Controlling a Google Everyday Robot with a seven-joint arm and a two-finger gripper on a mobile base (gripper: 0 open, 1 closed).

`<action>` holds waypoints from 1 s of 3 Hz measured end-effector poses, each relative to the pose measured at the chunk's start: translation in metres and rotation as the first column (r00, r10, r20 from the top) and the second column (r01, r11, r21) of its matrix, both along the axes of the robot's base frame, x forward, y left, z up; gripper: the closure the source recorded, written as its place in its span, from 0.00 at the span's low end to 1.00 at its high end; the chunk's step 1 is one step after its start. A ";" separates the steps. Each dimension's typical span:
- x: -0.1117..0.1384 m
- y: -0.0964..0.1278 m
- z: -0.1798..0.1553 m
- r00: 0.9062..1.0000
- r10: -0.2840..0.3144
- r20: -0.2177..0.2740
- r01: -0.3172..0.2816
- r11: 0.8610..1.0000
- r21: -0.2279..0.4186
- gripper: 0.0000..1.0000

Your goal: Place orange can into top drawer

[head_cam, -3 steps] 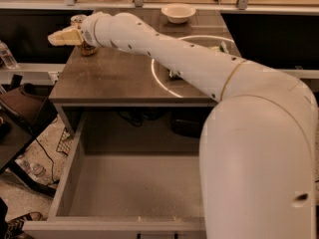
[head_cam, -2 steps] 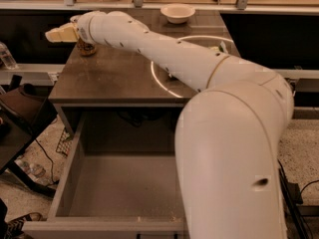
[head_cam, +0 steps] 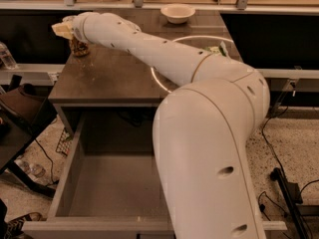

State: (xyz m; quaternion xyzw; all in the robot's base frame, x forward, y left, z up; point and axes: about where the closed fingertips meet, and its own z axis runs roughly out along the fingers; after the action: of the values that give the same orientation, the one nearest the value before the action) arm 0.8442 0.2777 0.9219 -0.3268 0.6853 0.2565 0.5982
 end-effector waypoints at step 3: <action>-0.002 0.007 -0.003 1.000 0.008 -0.004 -0.008 1.000 -0.001 1.00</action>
Offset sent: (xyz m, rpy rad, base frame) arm -0.0006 0.0023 -0.0008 -0.0002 0.0010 0.0028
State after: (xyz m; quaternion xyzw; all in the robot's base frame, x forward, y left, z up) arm 0.8424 0.2843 0.9190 -0.3293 0.6851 0.2592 0.5958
